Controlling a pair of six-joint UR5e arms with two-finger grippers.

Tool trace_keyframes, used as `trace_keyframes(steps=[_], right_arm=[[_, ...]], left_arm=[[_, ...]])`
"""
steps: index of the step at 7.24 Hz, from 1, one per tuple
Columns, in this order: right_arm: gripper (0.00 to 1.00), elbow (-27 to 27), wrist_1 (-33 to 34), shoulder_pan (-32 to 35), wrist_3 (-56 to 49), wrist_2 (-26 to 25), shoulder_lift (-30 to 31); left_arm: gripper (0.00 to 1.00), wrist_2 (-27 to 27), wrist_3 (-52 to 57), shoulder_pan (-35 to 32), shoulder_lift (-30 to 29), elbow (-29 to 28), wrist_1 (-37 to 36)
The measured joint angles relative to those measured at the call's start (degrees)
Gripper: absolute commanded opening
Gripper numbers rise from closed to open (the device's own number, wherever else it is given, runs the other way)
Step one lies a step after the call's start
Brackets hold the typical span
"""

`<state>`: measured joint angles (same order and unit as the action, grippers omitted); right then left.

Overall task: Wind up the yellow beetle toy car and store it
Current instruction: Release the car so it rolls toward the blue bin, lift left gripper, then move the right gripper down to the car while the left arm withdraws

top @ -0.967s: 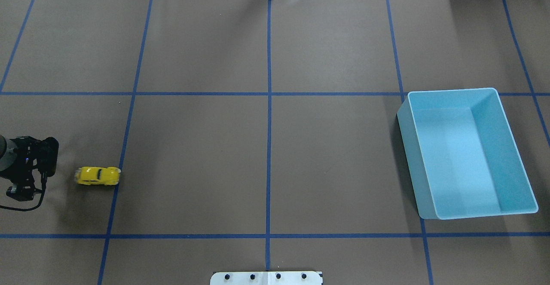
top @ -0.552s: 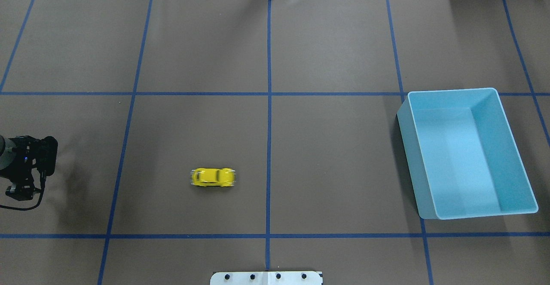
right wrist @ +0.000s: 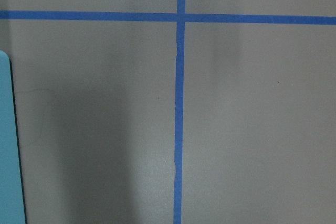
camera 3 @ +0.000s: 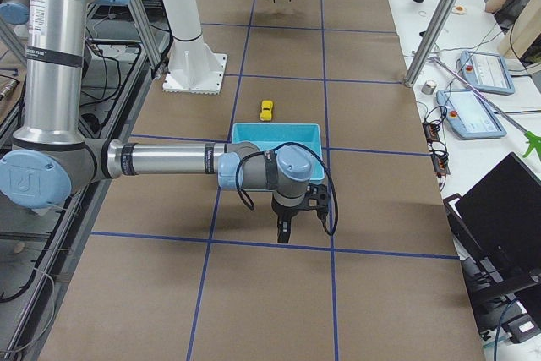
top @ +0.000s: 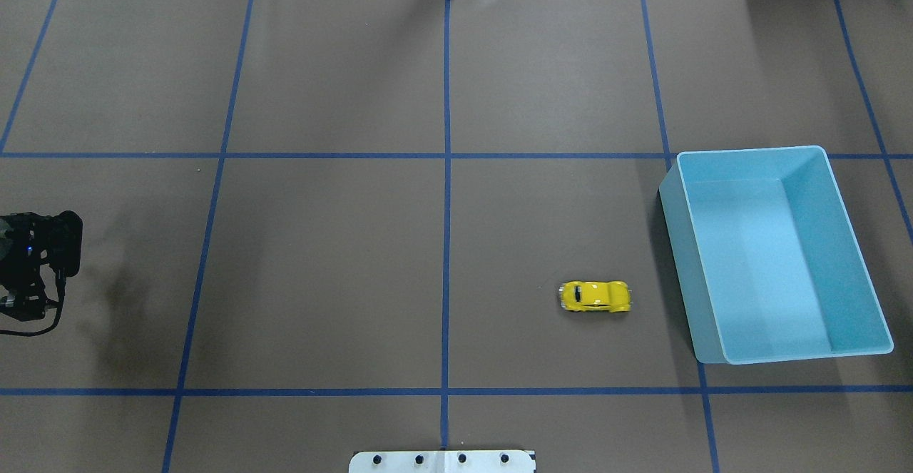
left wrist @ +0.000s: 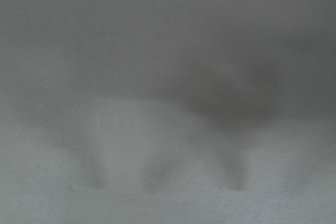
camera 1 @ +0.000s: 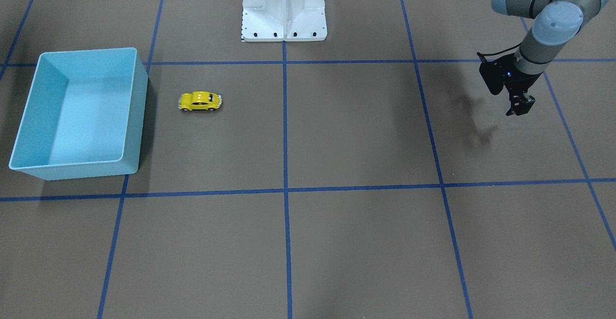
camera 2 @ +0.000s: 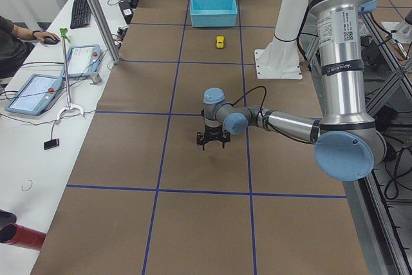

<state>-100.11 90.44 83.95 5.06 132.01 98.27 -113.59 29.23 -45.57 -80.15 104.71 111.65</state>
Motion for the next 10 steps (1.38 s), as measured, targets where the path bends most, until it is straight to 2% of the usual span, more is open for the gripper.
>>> trace_keyframes(steps=[3,5,6,8,10], right_arm=[[1.00,1.41,-0.61,0.06,0.18,0.27,-0.09],[1.00,2.82,-6.77,-0.09,0.46,-0.25,-0.81],[1.00,1.58,-9.18,-0.17,0.65,-0.40,-1.03],[1.00,-1.19,-10.23,-3.83,0.73,1.58,-3.29],[1.00,-2.23,-9.46,-8.23,0.90,5.10,-8.52]], left_arm=[[1.00,-0.09,-0.34,-3.44,-0.81,0.32,-2.69],[1.00,-2.38,-1.49,-7.94,-3.13,0.60,-7.96],[1.00,-3.95,-4.60,-10.79,-5.05,0.66,-10.62],[1.00,-7.40,-17.90,-15.25,-8.74,0.73,-14.19],[1.00,-10.44,-33.46,-18.94,-11.12,0.71,-18.24]])
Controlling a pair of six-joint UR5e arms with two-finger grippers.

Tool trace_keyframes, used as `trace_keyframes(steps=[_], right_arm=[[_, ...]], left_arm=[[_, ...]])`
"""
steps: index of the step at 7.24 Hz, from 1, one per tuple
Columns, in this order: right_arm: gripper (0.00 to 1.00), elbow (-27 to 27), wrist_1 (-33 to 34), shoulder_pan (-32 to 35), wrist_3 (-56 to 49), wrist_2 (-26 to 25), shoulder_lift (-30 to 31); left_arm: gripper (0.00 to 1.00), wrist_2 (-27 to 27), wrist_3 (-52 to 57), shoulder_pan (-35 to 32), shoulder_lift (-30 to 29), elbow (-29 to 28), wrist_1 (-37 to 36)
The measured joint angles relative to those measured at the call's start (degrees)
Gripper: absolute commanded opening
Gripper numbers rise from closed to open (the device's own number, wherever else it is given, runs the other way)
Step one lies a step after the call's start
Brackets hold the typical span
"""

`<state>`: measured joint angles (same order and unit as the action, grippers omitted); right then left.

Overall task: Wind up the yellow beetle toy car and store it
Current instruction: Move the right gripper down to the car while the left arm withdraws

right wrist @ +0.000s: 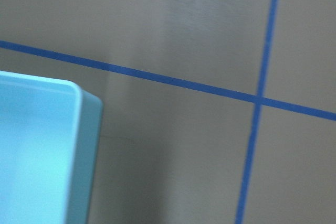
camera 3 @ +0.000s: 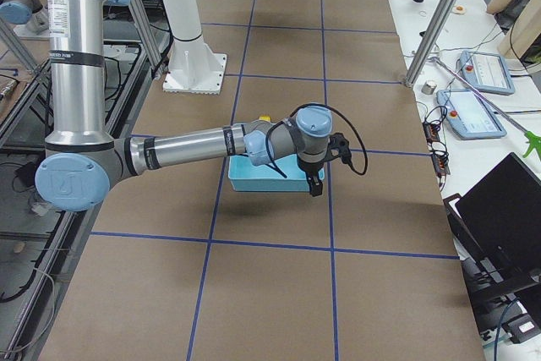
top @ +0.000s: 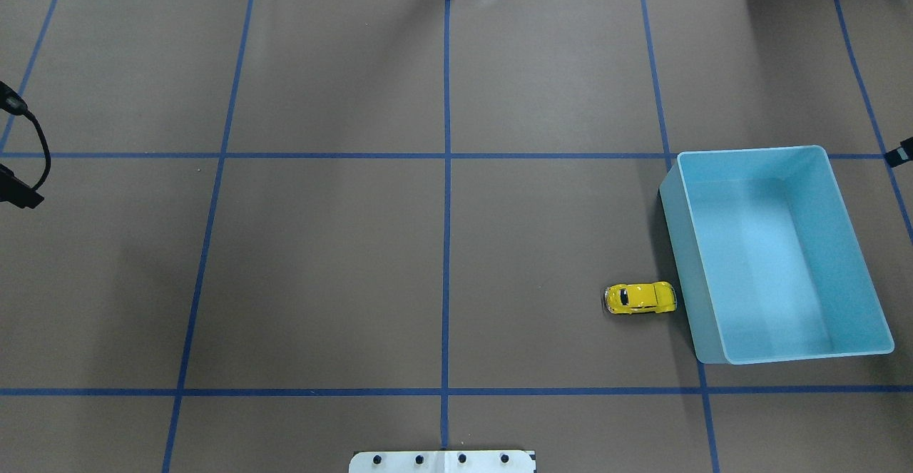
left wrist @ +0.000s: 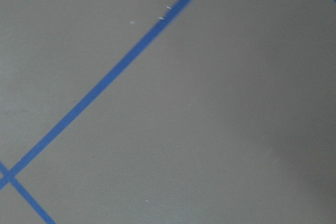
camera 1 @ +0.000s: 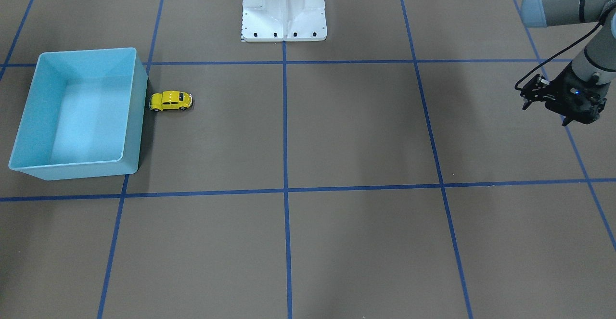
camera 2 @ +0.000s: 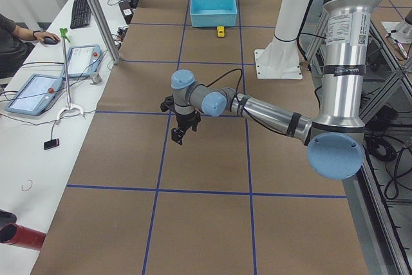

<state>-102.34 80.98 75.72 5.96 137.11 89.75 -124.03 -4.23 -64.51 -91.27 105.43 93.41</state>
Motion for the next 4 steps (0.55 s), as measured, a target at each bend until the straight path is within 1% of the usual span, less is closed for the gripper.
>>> trace_keyframes(steps=[1,2,3,4], right_arm=[[1.00,-0.22,1.04,-2.53,-0.39,-0.50,-2.88],[1.00,0.15,1.59,-5.10,-2.08,-1.43,-6.17],[1.00,0.04,2.08,-7.71,-4.50,-2.03,-9.24],[1.00,-1.19,2.60,-11.09,-6.11,-2.68,-11.28]], left_arm=[[1.00,-2.84,-5.75,-2.40,-0.77,-0.24,-2.28],[1.00,-5.51,-8.53,-5.04,-1.18,-0.75,-3.48],[1.00,-8.94,-9.64,-8.28,-1.25,-1.44,-3.85],[1.00,-12.42,-10.04,-11.57,-1.06,-2.39,-4.10]])
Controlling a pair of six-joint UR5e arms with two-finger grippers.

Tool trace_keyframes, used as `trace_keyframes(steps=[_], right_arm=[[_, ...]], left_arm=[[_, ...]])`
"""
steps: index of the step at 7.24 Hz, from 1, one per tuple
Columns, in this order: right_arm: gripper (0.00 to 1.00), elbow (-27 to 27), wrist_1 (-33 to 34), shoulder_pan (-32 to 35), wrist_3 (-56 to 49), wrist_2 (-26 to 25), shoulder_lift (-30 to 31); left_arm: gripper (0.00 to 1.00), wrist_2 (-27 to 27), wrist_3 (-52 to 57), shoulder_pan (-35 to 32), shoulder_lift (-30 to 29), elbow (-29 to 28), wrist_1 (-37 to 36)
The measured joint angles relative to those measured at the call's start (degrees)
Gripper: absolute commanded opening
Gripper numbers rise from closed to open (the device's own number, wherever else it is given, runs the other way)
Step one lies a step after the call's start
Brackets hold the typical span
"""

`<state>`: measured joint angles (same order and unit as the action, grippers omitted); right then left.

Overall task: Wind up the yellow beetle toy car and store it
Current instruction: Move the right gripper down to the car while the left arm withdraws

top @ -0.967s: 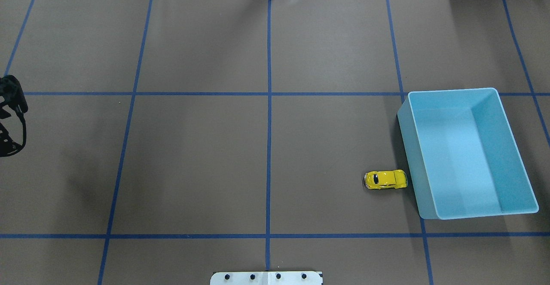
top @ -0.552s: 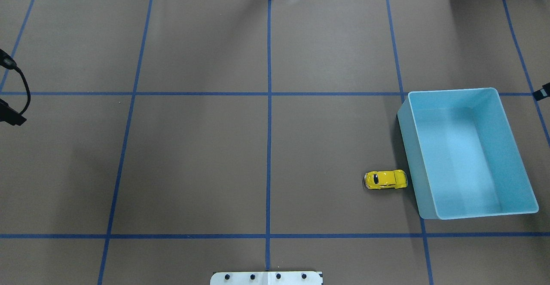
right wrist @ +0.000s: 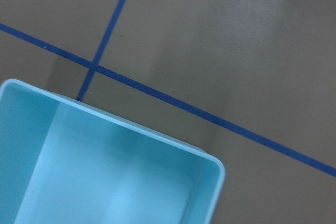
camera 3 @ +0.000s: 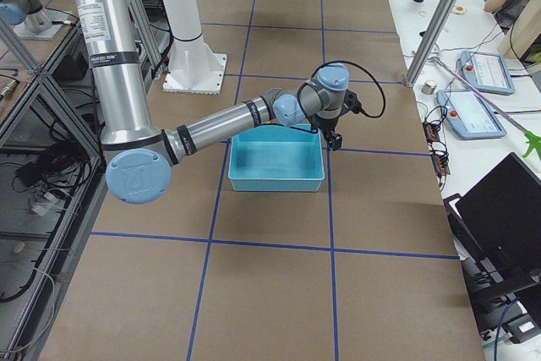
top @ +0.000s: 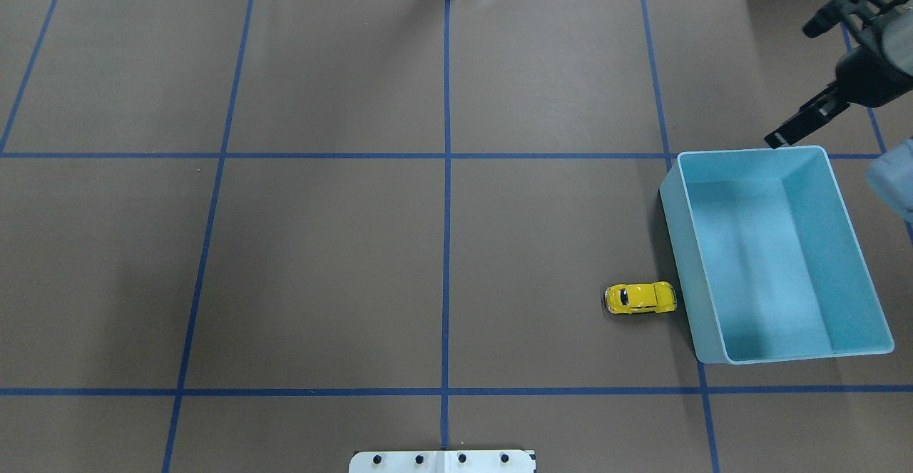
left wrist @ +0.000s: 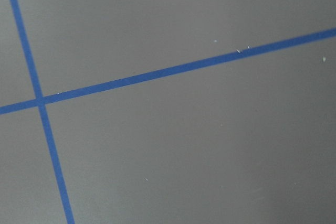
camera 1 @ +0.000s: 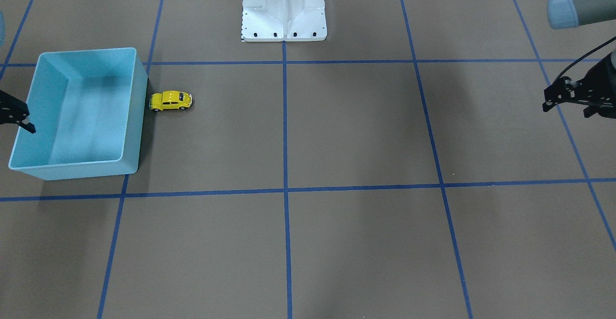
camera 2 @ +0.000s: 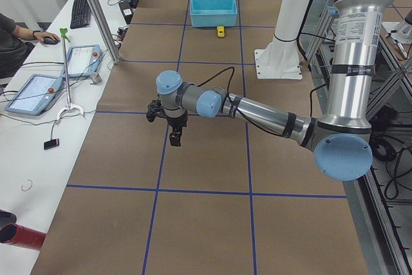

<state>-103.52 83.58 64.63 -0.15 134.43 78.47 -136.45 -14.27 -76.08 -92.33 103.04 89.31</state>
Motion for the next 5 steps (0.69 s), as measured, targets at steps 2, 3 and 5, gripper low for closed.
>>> trace_keyframes(steps=[2,3,5], right_arm=[[1.00,-3.66,1.17,-10.94,-1.97,-3.95,-2.68],[1.00,-7.22,5.36,-18.28,-2.47,-8.49,-3.79],[1.00,-13.69,22.66,-32.22,-6.13,-21.42,-8.16]], left_arm=[[1.00,-2.86,-0.13,-5.63,0.21,-1.91,-0.37],[1.00,-3.38,-0.10,-7.24,0.59,-2.42,-0.42],[1.00,-4.46,-0.02,-8.85,1.65,-2.82,-0.34]])
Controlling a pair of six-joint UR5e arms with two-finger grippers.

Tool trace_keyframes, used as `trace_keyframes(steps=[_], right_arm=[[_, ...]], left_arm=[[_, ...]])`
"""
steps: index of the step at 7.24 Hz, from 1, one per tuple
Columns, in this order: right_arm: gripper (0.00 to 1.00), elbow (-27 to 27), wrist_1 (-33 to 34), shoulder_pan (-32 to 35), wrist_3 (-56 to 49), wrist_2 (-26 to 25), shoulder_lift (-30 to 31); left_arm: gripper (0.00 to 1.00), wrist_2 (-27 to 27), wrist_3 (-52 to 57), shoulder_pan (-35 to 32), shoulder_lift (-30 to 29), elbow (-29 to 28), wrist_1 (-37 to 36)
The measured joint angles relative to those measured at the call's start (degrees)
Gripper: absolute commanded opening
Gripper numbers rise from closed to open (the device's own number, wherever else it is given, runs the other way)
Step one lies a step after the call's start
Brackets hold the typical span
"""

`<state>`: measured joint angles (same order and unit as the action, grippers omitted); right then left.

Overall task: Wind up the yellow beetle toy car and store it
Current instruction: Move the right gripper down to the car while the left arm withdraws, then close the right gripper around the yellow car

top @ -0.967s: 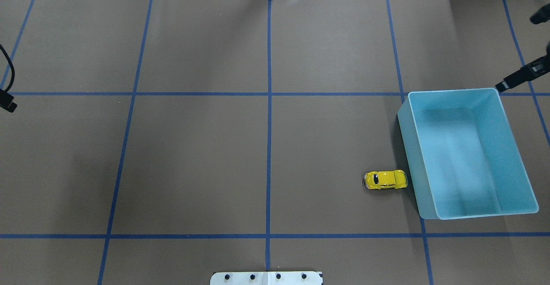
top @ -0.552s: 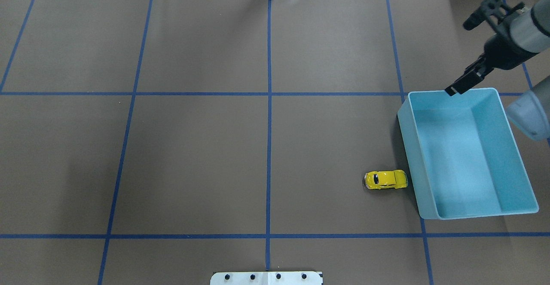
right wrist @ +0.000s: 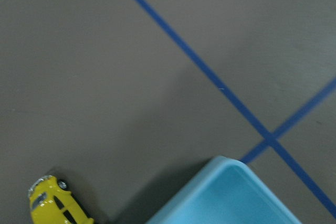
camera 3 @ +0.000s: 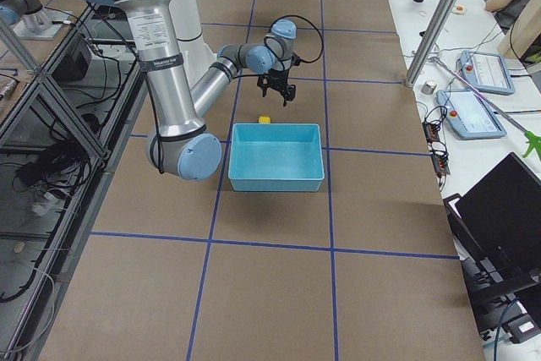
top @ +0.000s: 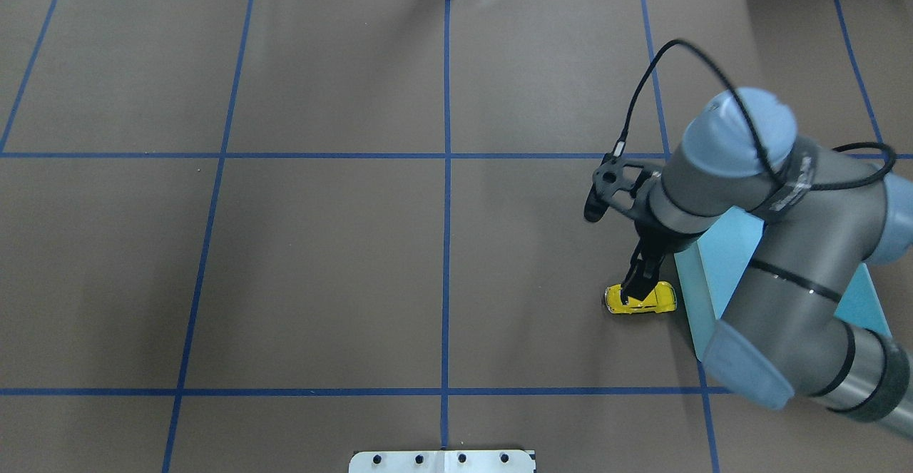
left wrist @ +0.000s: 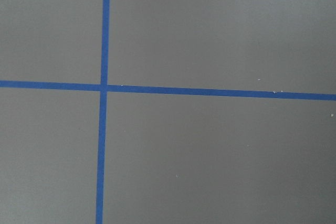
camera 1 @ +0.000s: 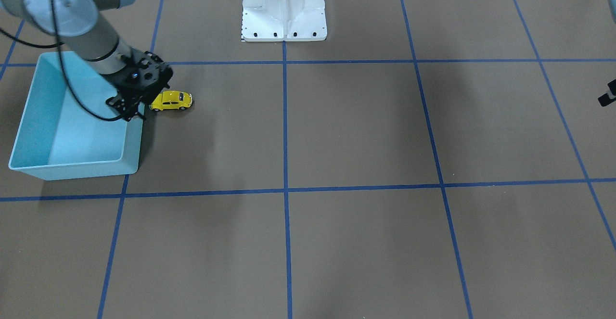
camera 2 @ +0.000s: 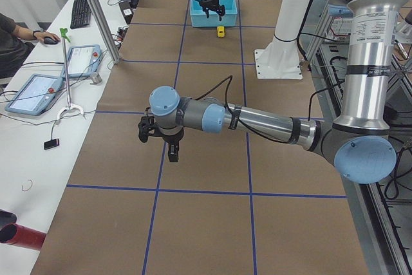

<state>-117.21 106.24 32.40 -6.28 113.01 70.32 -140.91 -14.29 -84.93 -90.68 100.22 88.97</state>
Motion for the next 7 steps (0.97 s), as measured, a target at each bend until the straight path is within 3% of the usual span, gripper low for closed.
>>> trace_keyframes(steps=[1,3,5,7], right_arm=[[1.00,-0.81,6.66,-4.38,-3.32,-5.81,-1.62],[1.00,0.44,12.16,-7.60,-13.92,-15.28,-1.83],[0.99,3.56,12.62,-7.62,-21.02,-20.00,-2.16],[0.99,6.28,11.00,-6.87,-23.22,-21.12,-2.51]], left_arm=[[1.00,-0.09,-0.18,-0.22,0.16,-0.04,0.01],[1.00,-0.28,-0.36,-0.42,0.19,-0.07,-0.07],[1.00,-0.12,-0.39,-0.36,0.06,-0.11,0.06],[1.00,0.09,-0.15,-0.34,0.18,-0.37,0.20]])
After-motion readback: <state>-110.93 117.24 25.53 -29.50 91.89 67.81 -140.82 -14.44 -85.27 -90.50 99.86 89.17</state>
